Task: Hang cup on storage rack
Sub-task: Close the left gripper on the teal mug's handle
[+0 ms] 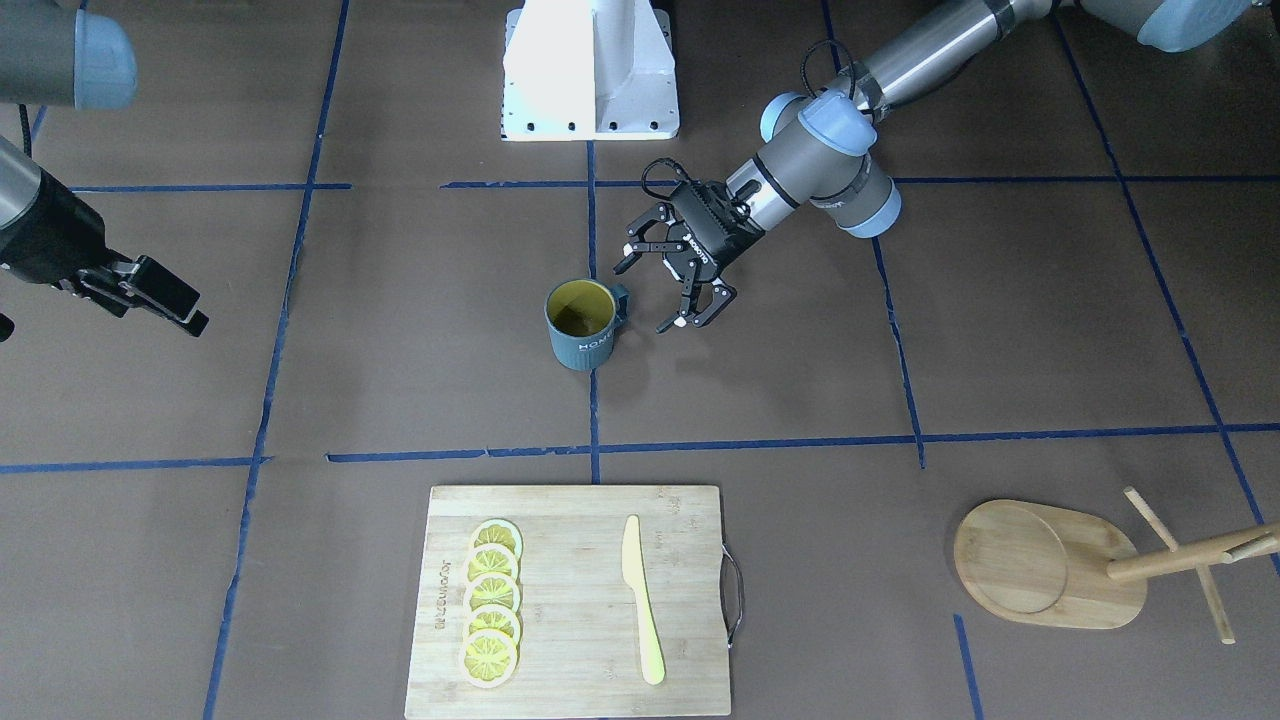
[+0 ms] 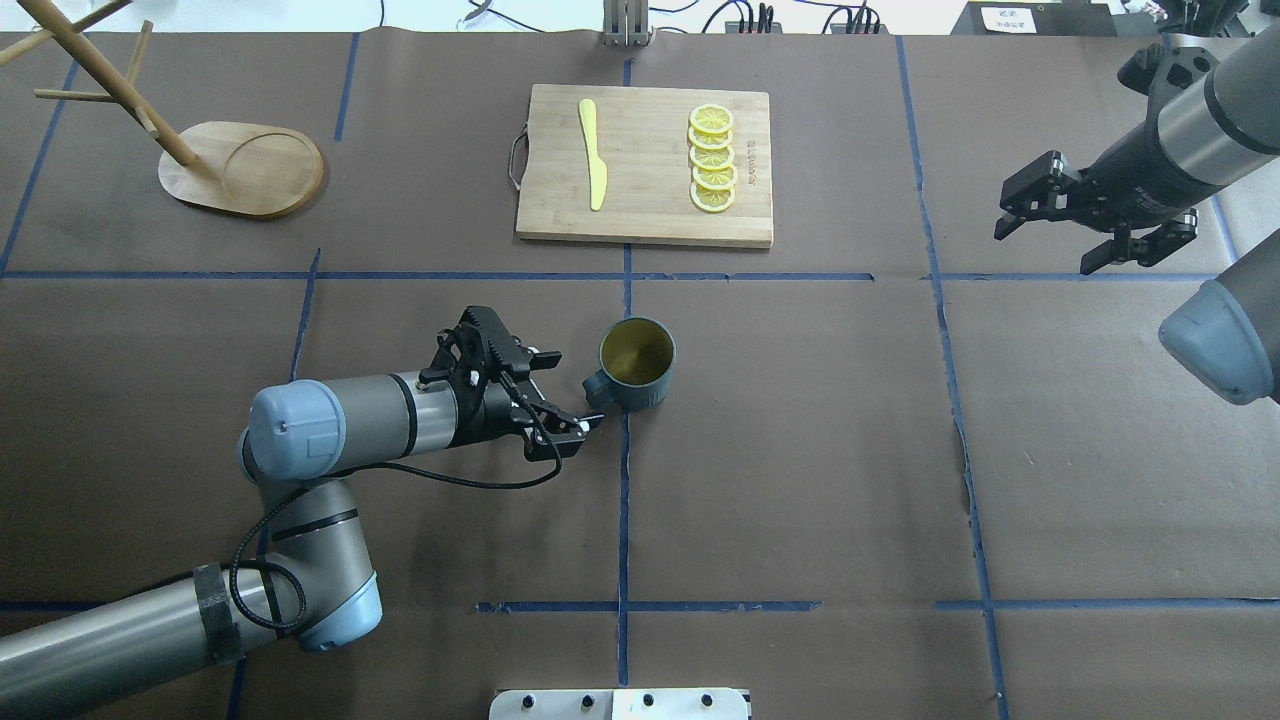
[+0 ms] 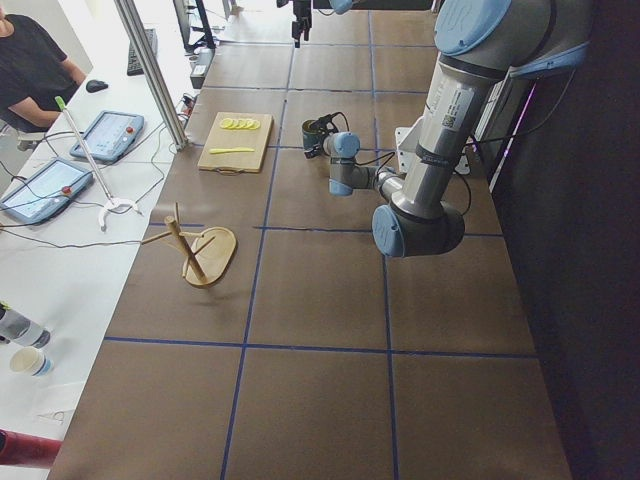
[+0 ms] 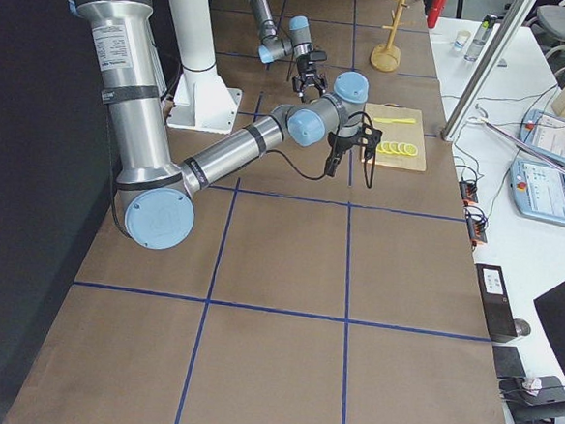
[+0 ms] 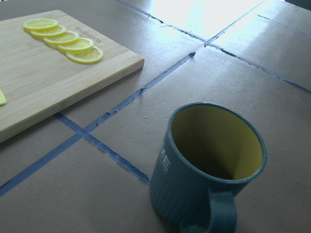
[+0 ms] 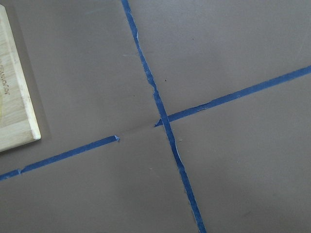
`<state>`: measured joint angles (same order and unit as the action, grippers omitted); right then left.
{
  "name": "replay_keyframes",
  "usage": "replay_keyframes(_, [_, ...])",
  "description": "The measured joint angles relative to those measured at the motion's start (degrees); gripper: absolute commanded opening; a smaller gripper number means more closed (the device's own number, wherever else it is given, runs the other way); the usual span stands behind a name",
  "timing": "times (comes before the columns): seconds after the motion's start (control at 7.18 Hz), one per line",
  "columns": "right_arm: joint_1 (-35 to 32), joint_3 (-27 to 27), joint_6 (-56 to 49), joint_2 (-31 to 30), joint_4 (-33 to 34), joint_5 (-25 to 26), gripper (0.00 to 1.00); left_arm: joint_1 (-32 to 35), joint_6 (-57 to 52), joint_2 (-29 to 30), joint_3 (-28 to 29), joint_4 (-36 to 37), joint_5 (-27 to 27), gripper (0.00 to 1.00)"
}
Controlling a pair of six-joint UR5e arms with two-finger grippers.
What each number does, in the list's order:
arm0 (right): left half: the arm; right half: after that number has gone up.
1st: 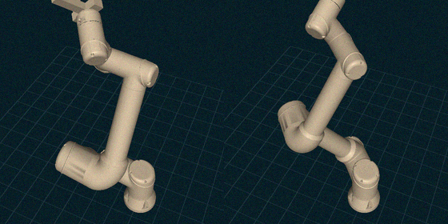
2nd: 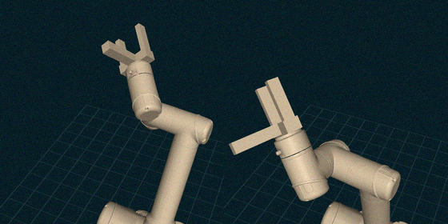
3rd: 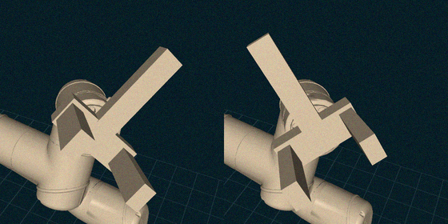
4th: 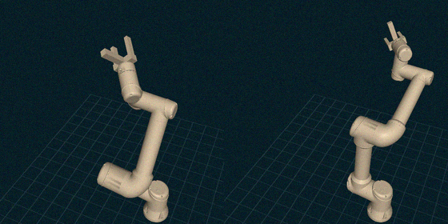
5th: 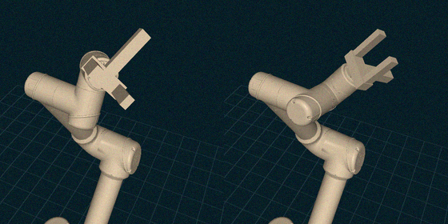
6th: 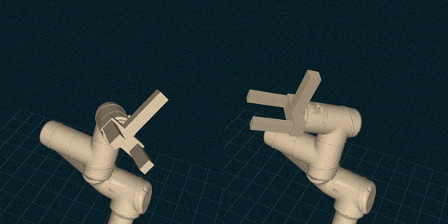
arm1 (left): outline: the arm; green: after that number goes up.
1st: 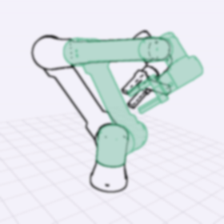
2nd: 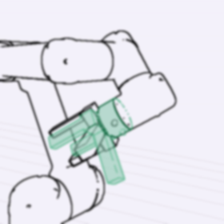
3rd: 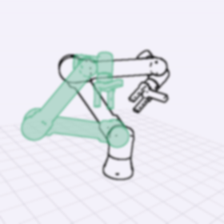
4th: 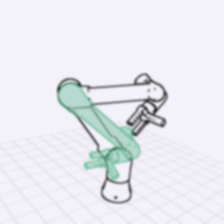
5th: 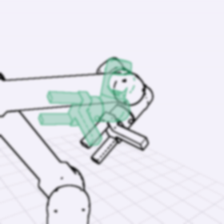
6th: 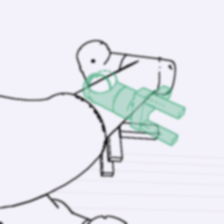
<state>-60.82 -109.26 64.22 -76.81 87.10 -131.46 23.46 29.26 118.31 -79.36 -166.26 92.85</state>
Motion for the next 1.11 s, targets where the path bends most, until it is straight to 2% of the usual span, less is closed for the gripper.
replay_keyframes(0.56, [0.0, 0.25, -0.74, -0.14, 0.0, 0.15, 1.0, -2.22, -1.09, 1.39, 1.22, -0.13, -5.39, 0.78])
replay_keyframes(0.97, [0.0, 0.19, -0.76, -0.12, 0.0, 0.47, 1.0, -2.94, -2.73, 1.94, 2.33, 0.16, -7.84, 0.39])
replay_keyframes(1.11, [0.03, 0.19, -0.76, -0.07, 0.0, 0.52, 1.0, -3.28, -3.01, 1.79, 2.4, 0.33, -7.92, 0.29])
